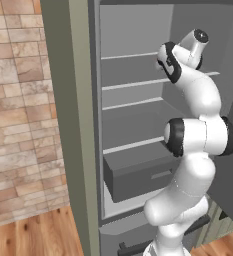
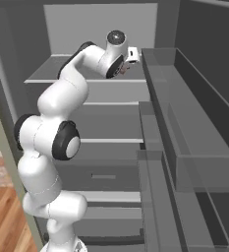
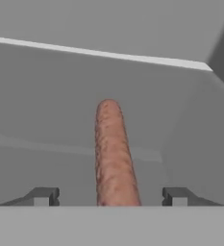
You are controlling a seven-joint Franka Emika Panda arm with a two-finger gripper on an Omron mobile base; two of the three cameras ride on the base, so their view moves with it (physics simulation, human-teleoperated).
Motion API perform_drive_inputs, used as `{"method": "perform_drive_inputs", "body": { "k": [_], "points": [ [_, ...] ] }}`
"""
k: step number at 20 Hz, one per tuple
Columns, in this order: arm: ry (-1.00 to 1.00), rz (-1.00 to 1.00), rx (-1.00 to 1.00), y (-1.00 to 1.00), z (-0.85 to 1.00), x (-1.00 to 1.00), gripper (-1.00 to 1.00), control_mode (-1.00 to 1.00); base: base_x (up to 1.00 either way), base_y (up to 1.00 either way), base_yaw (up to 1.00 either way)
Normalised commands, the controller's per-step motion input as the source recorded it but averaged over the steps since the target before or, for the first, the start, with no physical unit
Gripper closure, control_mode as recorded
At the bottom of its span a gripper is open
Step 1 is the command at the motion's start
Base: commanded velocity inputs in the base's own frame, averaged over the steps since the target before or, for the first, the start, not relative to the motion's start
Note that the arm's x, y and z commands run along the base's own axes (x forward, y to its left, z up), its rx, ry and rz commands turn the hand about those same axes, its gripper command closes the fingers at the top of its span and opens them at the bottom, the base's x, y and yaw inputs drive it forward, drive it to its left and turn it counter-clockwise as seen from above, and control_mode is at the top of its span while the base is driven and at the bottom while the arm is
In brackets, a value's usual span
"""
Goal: Move the hot dog bun to the plate on the dining table and place the condiment next to that plate. Then navigate to the fridge and take the sausage and place it on the plate as well.
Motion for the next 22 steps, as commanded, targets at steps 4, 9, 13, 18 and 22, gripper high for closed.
{"method": "perform_drive_inputs", "body": {
  "k": [4,9,13,18,22],
  "points": [
    [0.07,0.0,0.0,0.1,-0.66,-0.51,1.0,-1.0,0.0,0.0,0.0],
    [0.02,-0.01,0.0,0.38,-0.66,-0.6,1.0,-1.0,0.0,0.0,0.0],
    [-0.04,0.0,0.02,0.36,-0.07,-0.76,1.0,-1.0,0.0,0.0,0.0],
    [-0.11,0.0,0.1,0.23,0.01,-1.0,1.0,-1.0,0.0,0.0,0.0],
    [-0.02,0.0,0.05,0.12,0.18,-1.0,1.0,-1.0,0.0,0.0,0.0]
  ]
}}
